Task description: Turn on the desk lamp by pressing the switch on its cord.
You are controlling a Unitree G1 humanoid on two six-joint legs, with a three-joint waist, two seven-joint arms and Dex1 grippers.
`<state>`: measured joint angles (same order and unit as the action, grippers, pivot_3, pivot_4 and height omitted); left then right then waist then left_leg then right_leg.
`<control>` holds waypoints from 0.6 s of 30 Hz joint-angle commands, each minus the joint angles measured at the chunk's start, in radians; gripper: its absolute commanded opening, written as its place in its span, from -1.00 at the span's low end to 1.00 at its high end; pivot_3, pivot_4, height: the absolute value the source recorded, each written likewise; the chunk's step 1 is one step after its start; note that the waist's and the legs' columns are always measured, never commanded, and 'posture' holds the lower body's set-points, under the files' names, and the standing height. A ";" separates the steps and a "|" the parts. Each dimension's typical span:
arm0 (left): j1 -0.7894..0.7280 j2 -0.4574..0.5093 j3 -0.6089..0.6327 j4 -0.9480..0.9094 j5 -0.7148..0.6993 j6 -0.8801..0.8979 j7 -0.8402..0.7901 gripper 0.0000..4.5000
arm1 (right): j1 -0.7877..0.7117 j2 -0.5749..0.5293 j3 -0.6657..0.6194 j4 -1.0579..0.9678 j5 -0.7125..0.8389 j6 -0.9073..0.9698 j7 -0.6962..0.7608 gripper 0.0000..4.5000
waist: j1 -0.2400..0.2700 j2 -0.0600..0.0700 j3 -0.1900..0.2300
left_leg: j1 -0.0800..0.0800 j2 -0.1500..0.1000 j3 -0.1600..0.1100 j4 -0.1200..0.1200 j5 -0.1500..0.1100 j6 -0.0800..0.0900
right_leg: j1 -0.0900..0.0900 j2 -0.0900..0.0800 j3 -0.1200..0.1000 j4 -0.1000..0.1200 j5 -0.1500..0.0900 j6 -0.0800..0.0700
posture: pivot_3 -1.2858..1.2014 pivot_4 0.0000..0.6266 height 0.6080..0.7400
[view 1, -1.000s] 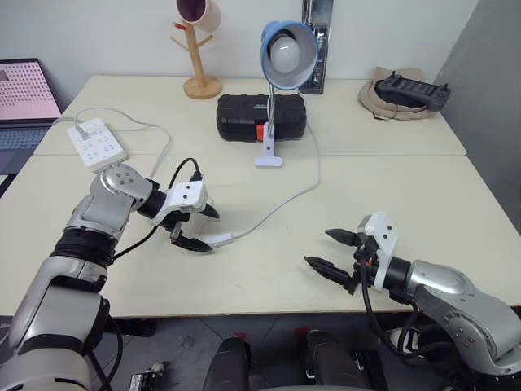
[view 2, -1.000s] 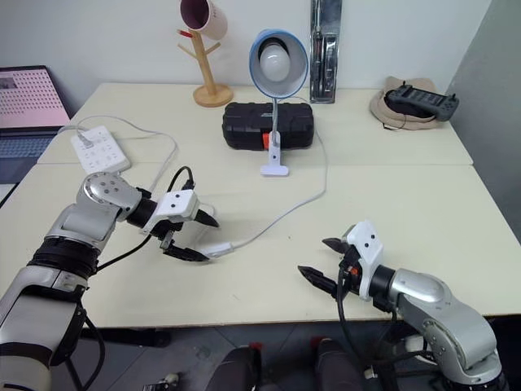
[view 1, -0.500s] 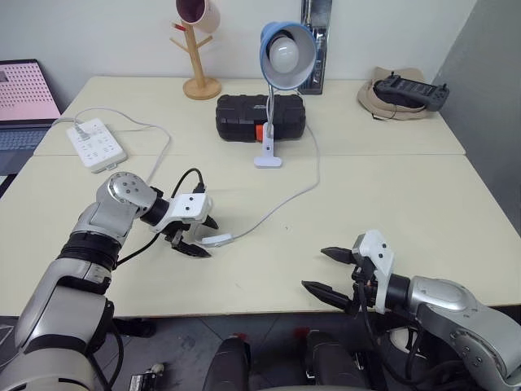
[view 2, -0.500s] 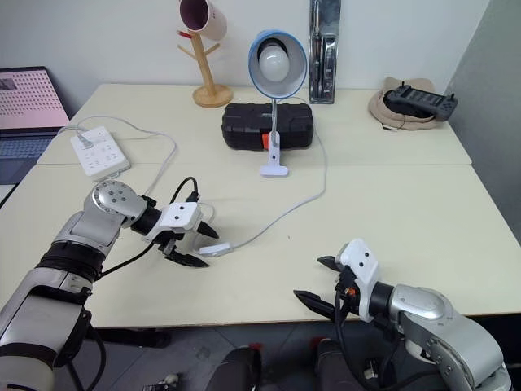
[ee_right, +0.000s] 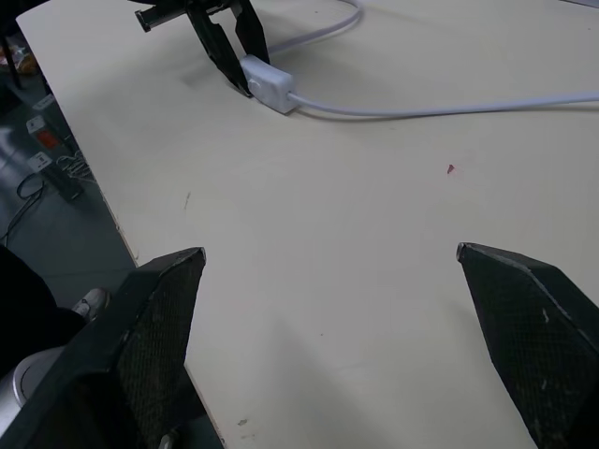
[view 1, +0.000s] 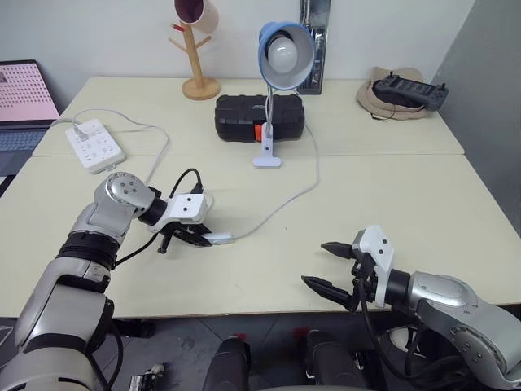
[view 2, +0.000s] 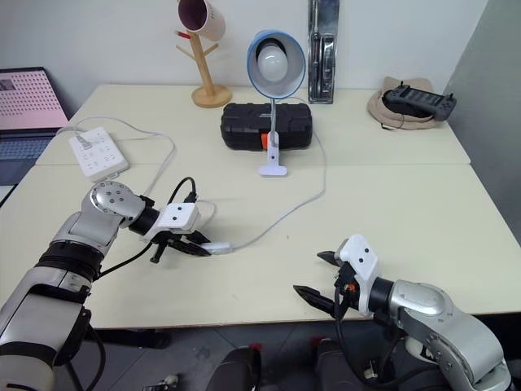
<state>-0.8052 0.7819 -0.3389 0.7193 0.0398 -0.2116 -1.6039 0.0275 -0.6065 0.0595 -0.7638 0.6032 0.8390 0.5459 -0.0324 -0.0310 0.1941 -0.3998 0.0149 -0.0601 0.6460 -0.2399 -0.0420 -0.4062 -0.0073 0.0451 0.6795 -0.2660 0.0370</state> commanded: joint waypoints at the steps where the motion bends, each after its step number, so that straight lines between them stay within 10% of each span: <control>1: 0.004 0.017 -0.006 0.015 0.020 -0.008 -0.011 -0.82 | -0.006 0.008 -0.016 -0.028 0.017 -0.014 -0.007 1.00 | 0.000 0.000 0.000 | 0.000 0.000 0.000 0.000 0.000 0.000 | 0.000 0.000 0.000 0.000 0.000 0.000 | 0.03 -0.52 1.00; 5: -0.006 0.005 -0.004 -0.015 -0.034 0.115 -0.011 -0.82 | 0.001 0.031 -0.035 -0.021 0.047 -0.005 -0.023 1.00 | 0.000 0.000 0.000 | 0.000 0.000 0.000 0.000 0.000 0.000 | 0.000 0.000 0.000 0.000 0.000 0.000 | 0.03 -0.52 1.00; 9: -0.106 -0.075 0.063 -0.209 -0.318 0.850 -0.011 -0.82 | 0.027 0.097 -0.084 -0.006 0.144 0.030 -0.056 1.00 | 0.006 -0.001 0.000 | -0.001 0.000 -0.001 0.001 0.000 0.000 | 0.000 0.000 -0.001 0.001 0.000 0.000 | 0.03 -0.52 1.00; 18: -0.191 -0.264 0.332 -0.386 -0.645 1.559 0.233 -0.82 | -0.114 0.237 -0.303 0.127 0.688 0.100 -0.332 1.00 | -0.010 -0.001 0.001 | 0.000 0.000 -0.004 0.001 0.000 0.000 | 0.001 0.001 -0.002 0.002 0.000 0.000 | 0.03 -0.52 1.00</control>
<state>-0.9662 0.5366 -0.0917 0.3713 -0.5324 1.2324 -1.4365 -0.0545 -0.3854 -0.1970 -0.6468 1.1246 0.9481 0.2975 -0.0424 -0.0323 0.1949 -0.3991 0.0160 -0.0644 0.6467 -0.2398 -0.0418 -0.4050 -0.0059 0.0429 0.6814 -0.2660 0.0369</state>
